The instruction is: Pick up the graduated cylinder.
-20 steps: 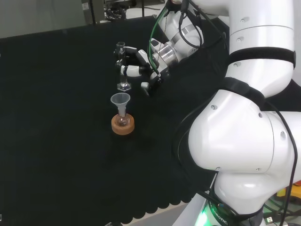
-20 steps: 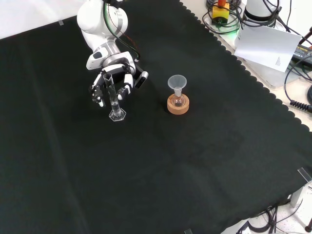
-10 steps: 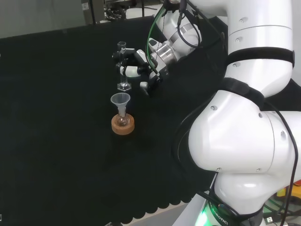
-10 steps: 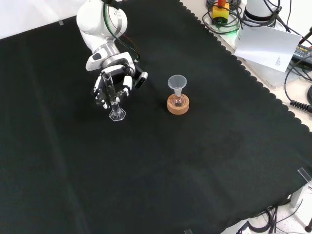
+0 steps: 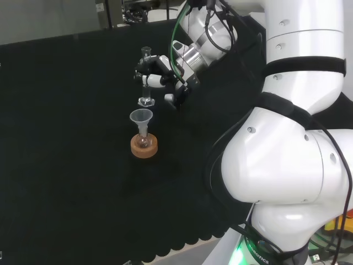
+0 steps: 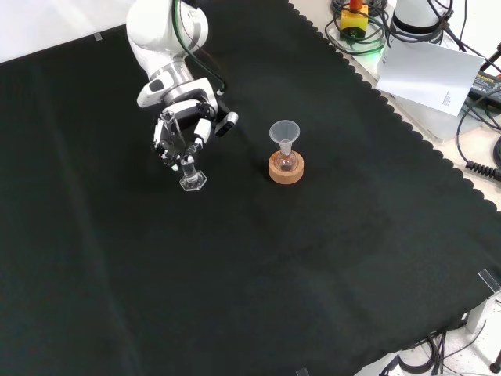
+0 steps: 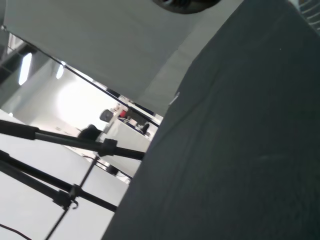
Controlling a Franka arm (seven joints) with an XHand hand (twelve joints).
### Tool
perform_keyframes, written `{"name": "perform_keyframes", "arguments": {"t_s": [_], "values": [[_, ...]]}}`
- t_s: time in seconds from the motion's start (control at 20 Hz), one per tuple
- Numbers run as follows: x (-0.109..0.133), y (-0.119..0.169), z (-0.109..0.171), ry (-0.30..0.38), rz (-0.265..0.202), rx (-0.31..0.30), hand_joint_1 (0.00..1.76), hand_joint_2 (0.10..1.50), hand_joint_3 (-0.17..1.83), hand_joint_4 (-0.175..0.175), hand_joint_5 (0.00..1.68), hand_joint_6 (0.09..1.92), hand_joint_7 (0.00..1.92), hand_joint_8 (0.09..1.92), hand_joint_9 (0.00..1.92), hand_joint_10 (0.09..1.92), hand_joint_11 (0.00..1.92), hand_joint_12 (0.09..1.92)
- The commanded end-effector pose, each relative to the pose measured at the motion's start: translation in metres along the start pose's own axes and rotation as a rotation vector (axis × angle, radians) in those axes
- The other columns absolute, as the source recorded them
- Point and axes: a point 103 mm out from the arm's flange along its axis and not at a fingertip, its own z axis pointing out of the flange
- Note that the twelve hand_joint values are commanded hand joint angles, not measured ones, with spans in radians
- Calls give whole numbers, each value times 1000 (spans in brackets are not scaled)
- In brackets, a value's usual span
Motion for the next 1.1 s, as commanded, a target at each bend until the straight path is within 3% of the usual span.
{"name": "perform_keyframes", "arguments": {"t_s": [0.05,0.3,0.7,1.1], "values": [[7,-4,-16,-152,-20,83,1258,1117,-2,-175,967,1035,998,1005,1378,196,1253,742],[18,-7,-31,-234,-37,119,1262,1109,-3,-175,984,1001,1015,980,1421,152,1269,730],[44,-32,-63,-347,-25,166,1266,1102,-3,-175,998,977,1031,956,1440,130,1272,725],[70,-73,-93,-429,25,186,1266,1100,-3,-175,1002,972,1034,950,1446,119,1279,724]]}}
